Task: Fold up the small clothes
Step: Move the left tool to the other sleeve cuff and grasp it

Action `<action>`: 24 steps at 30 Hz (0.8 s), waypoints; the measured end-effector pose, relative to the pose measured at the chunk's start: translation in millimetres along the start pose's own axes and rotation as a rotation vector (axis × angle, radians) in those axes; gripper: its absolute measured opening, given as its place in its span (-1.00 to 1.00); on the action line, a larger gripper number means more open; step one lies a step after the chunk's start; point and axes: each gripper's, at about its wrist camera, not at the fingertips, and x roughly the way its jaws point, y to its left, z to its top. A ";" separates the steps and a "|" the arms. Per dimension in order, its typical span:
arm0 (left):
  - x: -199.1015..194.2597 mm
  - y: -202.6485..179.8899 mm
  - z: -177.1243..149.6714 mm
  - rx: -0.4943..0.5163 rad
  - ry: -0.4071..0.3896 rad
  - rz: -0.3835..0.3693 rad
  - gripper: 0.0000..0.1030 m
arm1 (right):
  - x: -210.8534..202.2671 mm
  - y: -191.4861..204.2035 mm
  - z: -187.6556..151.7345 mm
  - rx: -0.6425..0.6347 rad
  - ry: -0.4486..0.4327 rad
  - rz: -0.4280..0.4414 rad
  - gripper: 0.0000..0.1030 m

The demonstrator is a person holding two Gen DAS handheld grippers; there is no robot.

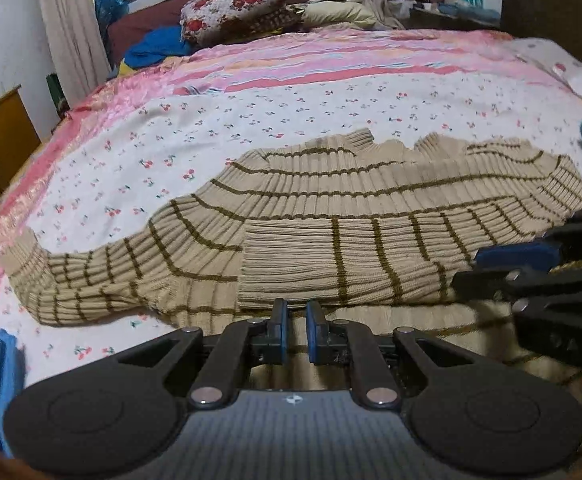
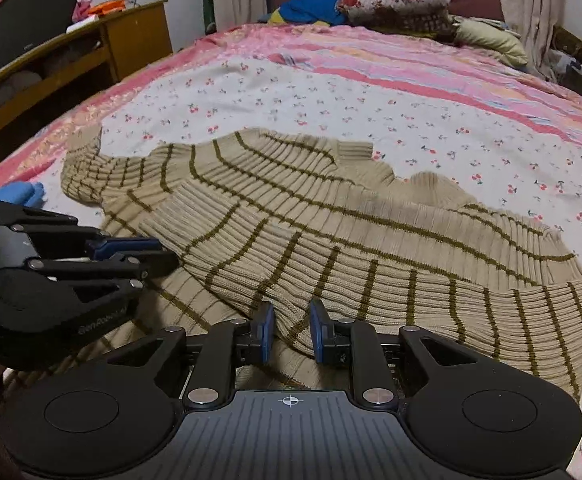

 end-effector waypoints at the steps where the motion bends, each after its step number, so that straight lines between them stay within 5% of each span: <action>1: -1.0 -1.2 -0.3 0.010 0.003 0.005 -0.61 | -2.2 -0.2 -0.3 0.000 -0.011 -0.002 -0.61; 8: -13.8 16.1 -4.0 0.031 -0.002 0.041 -0.61 | -2.1 -0.3 -5.5 -0.005 0.003 -0.012 -0.60; 24: 2.1 181.2 -11.4 -0.188 0.059 0.310 -0.61 | 4.5 43.4 8.6 -0.053 -0.013 0.031 -0.56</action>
